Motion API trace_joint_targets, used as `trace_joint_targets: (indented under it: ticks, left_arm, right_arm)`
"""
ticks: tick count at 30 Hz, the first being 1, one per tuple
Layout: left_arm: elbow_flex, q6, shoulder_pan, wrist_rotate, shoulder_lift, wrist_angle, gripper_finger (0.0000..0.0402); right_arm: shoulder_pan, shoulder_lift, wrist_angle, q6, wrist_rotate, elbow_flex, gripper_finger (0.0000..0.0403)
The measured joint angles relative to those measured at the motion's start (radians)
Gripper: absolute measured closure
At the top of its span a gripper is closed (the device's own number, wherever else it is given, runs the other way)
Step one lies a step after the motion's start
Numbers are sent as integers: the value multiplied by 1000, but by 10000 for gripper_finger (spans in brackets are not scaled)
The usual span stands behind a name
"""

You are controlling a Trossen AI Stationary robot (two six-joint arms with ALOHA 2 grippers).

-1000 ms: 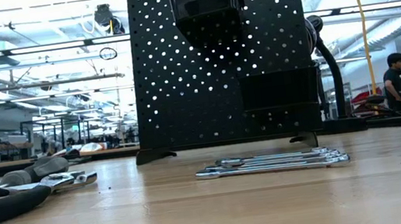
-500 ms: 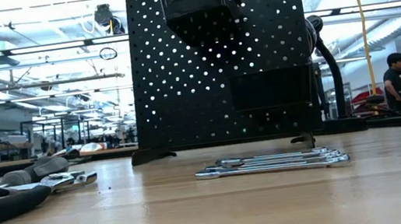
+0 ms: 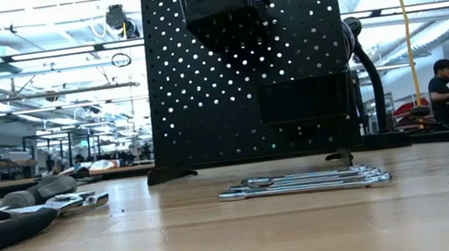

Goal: Hang tools onto peg board
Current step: Hang the gray screwdriver on the black peg board

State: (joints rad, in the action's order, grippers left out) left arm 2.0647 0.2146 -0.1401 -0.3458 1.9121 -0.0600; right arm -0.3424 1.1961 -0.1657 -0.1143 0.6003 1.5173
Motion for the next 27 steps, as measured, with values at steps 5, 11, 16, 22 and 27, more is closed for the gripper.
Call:
trace_joint_targets:
  ticks: [5, 11, 16, 22, 27]
  left_arm:
    - [0, 1, -5, -19, 0, 0, 258]
    - [-1, 2, -11, -20, -13, 28, 258]
    - [0, 10, -22, -49, -46, 79, 258]
    - [0, 41, -33, -69, -79, 121, 258]
    - [0, 64, -41, -74, -103, 132, 258]
  right_arm:
    - [0, 0, -10, 5, -2, 0, 198]
    - [-4, -7, -14, -10, -8, 0, 182]
    - [-28, -21, 24, -69, -23, 0, 182]
    - [-50, -50, 35, -108, -25, 0, 181]
    - [-66, -70, 31, -119, -25, 0, 181]
